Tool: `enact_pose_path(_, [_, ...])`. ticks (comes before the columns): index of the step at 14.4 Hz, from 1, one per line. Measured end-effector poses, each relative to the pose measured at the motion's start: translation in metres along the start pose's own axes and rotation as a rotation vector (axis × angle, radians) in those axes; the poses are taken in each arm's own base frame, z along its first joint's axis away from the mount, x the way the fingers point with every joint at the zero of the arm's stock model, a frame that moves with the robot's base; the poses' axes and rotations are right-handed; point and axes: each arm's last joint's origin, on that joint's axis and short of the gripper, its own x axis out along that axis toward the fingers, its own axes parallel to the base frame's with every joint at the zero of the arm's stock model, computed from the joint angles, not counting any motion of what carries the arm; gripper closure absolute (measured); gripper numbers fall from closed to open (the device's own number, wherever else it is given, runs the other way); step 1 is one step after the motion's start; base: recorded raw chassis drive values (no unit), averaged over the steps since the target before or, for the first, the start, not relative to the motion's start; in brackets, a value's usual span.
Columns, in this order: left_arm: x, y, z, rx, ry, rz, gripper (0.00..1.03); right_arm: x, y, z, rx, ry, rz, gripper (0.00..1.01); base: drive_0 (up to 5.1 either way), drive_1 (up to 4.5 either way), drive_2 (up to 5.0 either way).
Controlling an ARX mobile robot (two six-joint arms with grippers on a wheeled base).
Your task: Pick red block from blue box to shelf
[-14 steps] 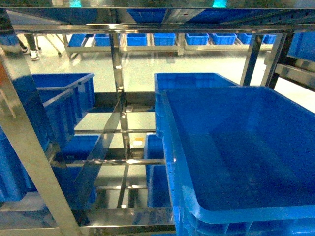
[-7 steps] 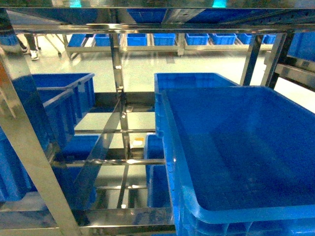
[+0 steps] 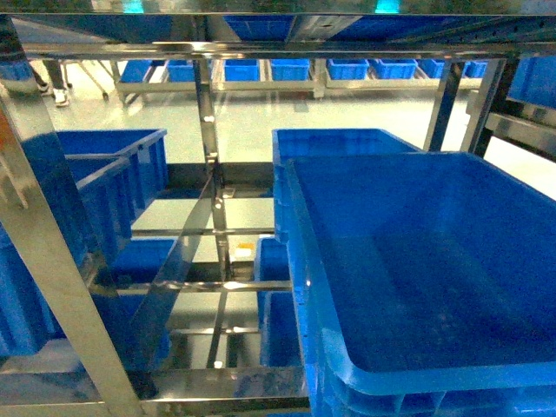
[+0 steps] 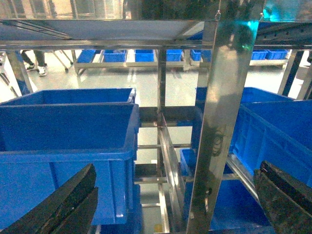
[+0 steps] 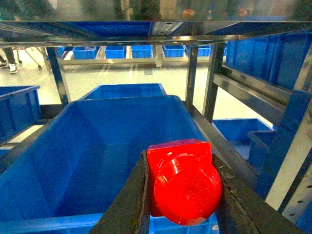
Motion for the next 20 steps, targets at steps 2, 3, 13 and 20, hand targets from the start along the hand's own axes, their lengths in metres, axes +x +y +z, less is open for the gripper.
enact_pose_path(2, [0.0, 0.0, 0.0, 0.0, 0.0, 0.0, 0.05, 0.0, 0.0, 0.0, 0.0, 0.0, 0.0, 0.73, 0.0, 0.0, 0.0])
enact_pose_path(3, [0.0, 0.0, 0.0, 0.0, 0.0, 0.0, 0.05, 0.0, 0.0, 0.0, 0.0, 0.0, 0.0, 0.73, 0.0, 0.0, 0.0])
enact_pose_path(13, [0.0, 0.0, 0.0, 0.0, 0.0, 0.0, 0.05, 0.0, 0.0, 0.0, 0.0, 0.0, 0.0, 0.73, 0.0, 0.0, 0.0])
enact_pose_path(20, [0.0, 0.0, 0.0, 0.0, 0.0, -0.001, 0.05, 0.033, 0.007, 0.012, -0.089, 0.152, -0.025, 0.73, 0.0, 0.0, 0.0])
